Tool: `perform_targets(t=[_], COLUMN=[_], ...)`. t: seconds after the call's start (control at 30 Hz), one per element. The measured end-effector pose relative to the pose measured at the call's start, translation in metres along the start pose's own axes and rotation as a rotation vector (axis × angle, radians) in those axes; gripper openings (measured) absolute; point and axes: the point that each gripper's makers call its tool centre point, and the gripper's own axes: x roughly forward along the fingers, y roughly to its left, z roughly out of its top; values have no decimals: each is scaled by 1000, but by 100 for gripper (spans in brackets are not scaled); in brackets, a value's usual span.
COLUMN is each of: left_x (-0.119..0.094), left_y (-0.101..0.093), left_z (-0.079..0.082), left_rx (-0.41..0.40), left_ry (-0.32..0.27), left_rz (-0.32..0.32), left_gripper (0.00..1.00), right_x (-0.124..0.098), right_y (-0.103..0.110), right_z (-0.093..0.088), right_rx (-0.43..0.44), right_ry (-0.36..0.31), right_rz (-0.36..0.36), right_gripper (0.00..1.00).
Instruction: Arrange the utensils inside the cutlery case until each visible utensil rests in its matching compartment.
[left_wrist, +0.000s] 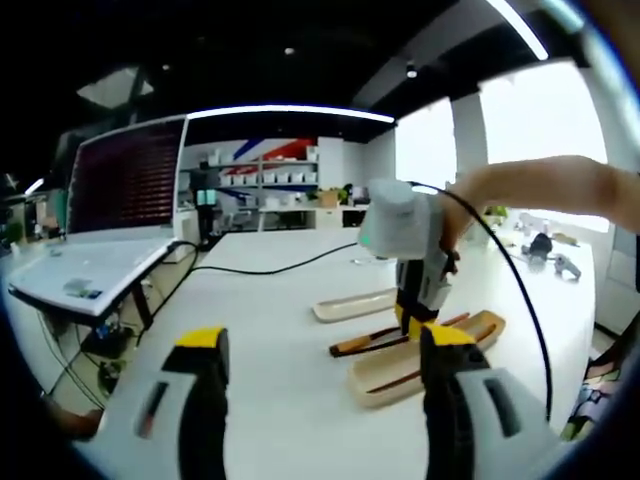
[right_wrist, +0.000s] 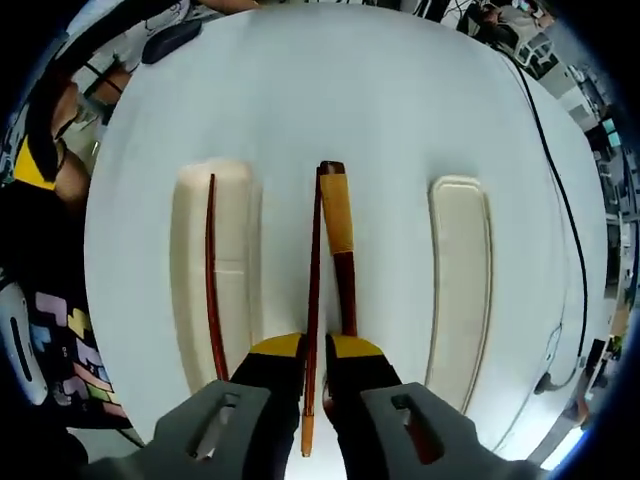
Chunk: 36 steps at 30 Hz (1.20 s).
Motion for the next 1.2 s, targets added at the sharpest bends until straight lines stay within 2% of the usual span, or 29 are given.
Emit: perform_targets(t=[0.1,0.2,0.23,0.3,0.47,0.57,0.67,0.9,1.2], left_x=[1,1,1,1,-1,-2,-3,-5,-2], left_y=[-1,-4,-5,-6,-2,1,2,3,-2], left_z=[-2,-2,-2,-2,0,-1,0,4,2], left_rx=[1,2,2,2,1,-2,-7,-12,0], left_ry=[5,7,5,6,-2,2,-2,-20,-14], left_rz=[-2,-11,-14,-15,-10,-3,-2,2,-12], left_gripper=[83,83,83,83,83,83,83,83,84], right_x=[0,-1,-1,-2,-2,-2,-3,-2,-2], right_y=[0,-1,-2,-2,-3,-2,-2,-1,6], right_z=[0,-1,-1,-1,1,0,-1,-1,-3], right_rx=[-13,31,50,17,10,3,37,26,38], right_ry=[25,50,55,65,109,109,95,65,111], right_rz=[-23,-43,-41,-43,-33,-34,-38,-54,-34], right_gripper=[7,7,4,2,2,2,2,2,1])
